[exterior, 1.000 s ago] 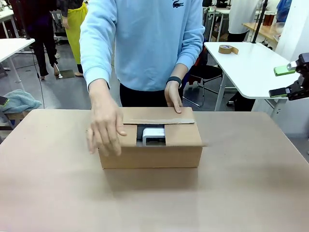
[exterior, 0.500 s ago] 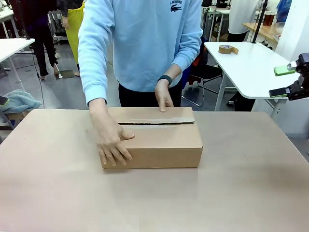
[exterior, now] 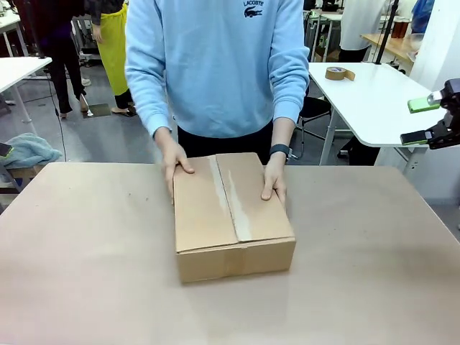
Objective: Pack the gift set into the box.
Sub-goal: Press and hold the closed box until the human finishes sealing it.
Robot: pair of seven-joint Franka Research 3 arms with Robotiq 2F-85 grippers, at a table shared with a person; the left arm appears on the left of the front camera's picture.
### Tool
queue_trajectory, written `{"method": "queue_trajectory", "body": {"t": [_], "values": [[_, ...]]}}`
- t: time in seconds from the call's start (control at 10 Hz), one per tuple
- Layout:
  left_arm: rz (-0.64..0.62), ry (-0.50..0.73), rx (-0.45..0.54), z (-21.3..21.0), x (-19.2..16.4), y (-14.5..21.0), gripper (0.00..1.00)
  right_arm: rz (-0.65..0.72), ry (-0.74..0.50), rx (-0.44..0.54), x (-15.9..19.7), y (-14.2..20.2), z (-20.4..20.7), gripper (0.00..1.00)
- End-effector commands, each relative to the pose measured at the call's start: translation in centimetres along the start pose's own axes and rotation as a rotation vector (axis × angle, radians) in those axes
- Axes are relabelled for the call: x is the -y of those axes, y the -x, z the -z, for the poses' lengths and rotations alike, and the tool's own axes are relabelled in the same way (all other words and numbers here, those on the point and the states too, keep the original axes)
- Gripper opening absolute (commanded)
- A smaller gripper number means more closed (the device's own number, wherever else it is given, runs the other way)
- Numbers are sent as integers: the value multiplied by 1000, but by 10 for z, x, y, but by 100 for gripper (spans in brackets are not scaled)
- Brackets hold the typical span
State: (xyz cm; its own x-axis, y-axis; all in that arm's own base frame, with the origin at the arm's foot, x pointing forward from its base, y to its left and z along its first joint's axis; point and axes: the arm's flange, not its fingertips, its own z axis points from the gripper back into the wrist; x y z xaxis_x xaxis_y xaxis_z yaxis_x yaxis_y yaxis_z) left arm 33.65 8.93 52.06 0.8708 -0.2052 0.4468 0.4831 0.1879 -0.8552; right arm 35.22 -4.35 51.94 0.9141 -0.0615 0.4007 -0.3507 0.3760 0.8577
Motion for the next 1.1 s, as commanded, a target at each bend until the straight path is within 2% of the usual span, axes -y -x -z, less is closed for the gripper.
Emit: {"method": "queue_trajectory", "body": {"t": [0.0, 1.0], "values": [[0, -9, -11, 1, 0, 3, 100, -12, -21, 15, -1, -1, 2, 100], [0, -9, -11, 1, 0, 3, 100, -12, -21, 15, -1, -1, 2, 100]]}}
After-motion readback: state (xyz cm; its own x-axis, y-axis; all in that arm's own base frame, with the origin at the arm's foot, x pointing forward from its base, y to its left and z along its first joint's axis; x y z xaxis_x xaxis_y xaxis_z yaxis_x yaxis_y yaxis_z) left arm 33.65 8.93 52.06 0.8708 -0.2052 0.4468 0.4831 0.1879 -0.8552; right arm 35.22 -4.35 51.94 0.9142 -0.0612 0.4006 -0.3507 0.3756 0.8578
